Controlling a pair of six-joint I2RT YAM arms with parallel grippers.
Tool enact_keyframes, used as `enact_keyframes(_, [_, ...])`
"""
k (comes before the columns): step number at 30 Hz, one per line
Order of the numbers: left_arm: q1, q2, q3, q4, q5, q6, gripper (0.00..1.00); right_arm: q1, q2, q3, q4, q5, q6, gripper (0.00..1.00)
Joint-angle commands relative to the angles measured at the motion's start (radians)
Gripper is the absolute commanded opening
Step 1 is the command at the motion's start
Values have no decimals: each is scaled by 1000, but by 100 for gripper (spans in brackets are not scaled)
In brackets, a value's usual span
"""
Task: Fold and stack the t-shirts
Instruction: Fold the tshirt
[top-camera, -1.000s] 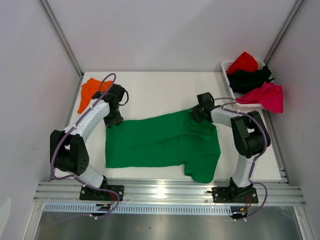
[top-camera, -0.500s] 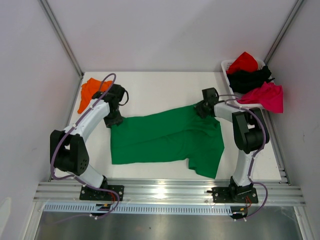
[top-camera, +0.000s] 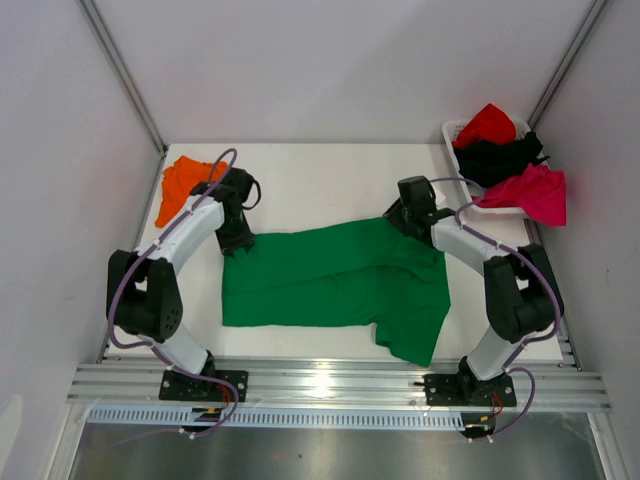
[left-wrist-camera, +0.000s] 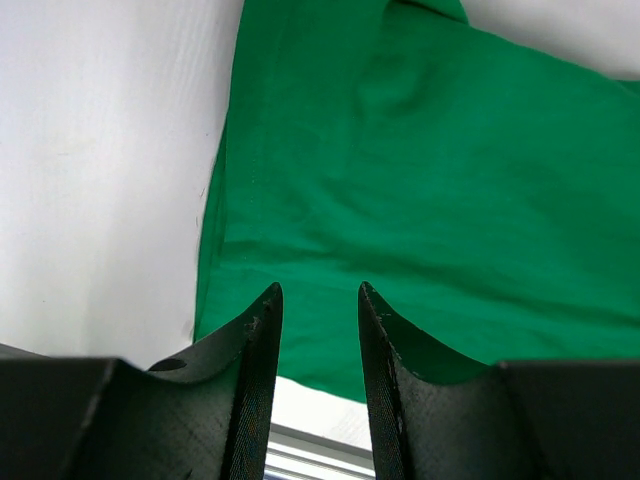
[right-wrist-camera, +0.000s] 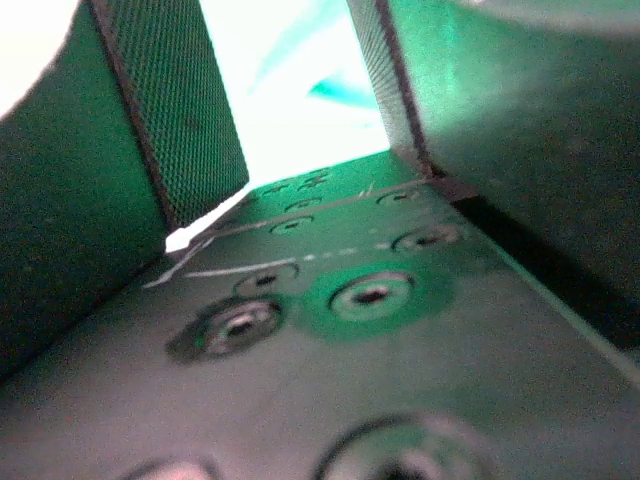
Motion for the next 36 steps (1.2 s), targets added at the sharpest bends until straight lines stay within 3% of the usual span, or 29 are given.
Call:
enact_keyframes(1, [-8,23,33,19,34,26,39,25,-82,10,17,89,-84,43])
enact_keyframes(9, [-8,-31,47,3,11,16,39,34,-147,-17,75,103,-166,43])
enact_keyframes(12, [-8,-97,-11,36,49,-19,40,48,-201,-65,84,129,-202,43])
enact_keyframes(15, [-8,-227,-175,134,132,-76,40,91,-279,-119,92,172,-304,43])
enact_keyframes(19, [-15,-280,-225,199,149,-116,40,135,-397,-189,29,148,-332,43])
enact_keyframes(29, [-24,-223,-199,182,137,-86,40,151,-681,-392,-230,39,-51,44])
enact_keyframes(36, [-27,-206,-197,194,151,-85,40,152,-914,-539,-412,2,253,44])
